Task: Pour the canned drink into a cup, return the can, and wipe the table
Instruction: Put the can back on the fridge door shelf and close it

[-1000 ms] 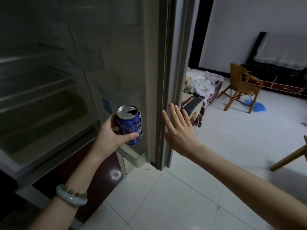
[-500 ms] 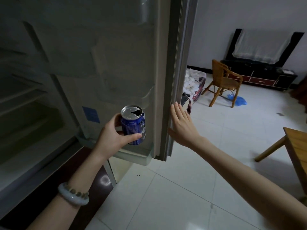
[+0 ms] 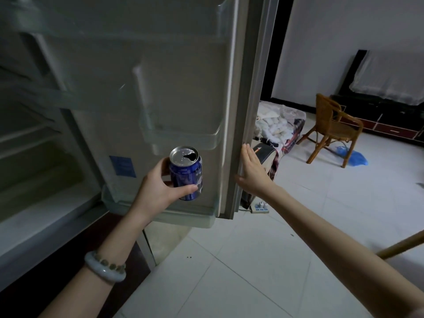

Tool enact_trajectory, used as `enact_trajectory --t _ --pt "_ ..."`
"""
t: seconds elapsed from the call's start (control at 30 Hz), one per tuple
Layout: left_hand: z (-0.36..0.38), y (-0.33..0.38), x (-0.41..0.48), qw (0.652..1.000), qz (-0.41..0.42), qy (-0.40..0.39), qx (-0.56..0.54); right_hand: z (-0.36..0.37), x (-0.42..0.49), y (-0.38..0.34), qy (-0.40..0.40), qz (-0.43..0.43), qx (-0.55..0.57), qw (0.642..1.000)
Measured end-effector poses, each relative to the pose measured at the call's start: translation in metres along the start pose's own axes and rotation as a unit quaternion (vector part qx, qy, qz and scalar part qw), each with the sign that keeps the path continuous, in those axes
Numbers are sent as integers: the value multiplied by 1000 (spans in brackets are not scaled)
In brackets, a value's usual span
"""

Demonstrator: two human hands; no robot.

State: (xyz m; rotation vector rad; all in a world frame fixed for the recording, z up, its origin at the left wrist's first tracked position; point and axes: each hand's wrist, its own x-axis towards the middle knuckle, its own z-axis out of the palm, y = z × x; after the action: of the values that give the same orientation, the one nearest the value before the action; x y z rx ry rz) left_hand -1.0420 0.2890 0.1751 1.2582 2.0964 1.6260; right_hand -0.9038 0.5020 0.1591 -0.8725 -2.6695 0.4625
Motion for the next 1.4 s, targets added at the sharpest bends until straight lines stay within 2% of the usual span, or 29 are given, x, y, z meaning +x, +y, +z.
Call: enact_trajectory --t 0.23,0.57,1.17,1.4 --pt "18 -2 22 999 -30 29 3 0 43 23 -19 -19 77 997" --pt "36 -4 48 995 -58 82 6 0 103 48 -30 -28 117 992" --pt "19 -26 131 997 -57 40 30 20 200 60 -37 2 157 987" --pt "25 -30 146 997 -58 47 32 22 205 58 -33 -5 164 986"
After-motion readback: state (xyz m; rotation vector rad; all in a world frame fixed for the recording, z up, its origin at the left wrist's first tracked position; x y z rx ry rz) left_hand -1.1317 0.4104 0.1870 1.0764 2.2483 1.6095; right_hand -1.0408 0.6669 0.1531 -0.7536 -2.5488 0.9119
